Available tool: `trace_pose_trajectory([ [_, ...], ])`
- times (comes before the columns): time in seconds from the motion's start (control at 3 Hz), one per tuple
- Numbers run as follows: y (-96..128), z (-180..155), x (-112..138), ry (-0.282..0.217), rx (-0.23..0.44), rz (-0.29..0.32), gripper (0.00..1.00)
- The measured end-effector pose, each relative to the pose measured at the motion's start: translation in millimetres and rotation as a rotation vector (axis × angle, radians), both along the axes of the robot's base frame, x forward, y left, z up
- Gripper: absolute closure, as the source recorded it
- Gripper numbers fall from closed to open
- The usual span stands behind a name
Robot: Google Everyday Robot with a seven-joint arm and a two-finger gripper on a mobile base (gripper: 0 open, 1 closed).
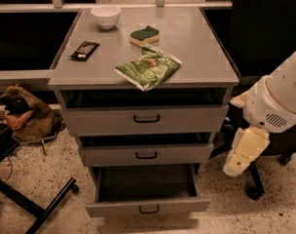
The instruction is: Close bottom drawer
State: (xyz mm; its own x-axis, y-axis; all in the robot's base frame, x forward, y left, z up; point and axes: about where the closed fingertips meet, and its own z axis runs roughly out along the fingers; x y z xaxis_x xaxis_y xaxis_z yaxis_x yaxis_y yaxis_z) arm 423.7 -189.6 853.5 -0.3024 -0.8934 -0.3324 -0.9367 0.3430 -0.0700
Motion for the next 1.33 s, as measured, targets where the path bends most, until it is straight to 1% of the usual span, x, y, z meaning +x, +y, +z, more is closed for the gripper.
trace_pose_trajectory([
  [0.33, 9.3, -18.5, -1.8, 0.01, 0.055, -0.001, 0.0],
  [0.67, 32.9, -84.9, -8.0, 0.079, 0.166, -0.044, 0.0],
  [1.0, 65.4, -158.8, -12.9, 0.139, 0.273, -0.076, 0.0],
  [1.33, 93.8, -210.1, -13.6, 0.184, 0.376, -0.058, 0.0],
])
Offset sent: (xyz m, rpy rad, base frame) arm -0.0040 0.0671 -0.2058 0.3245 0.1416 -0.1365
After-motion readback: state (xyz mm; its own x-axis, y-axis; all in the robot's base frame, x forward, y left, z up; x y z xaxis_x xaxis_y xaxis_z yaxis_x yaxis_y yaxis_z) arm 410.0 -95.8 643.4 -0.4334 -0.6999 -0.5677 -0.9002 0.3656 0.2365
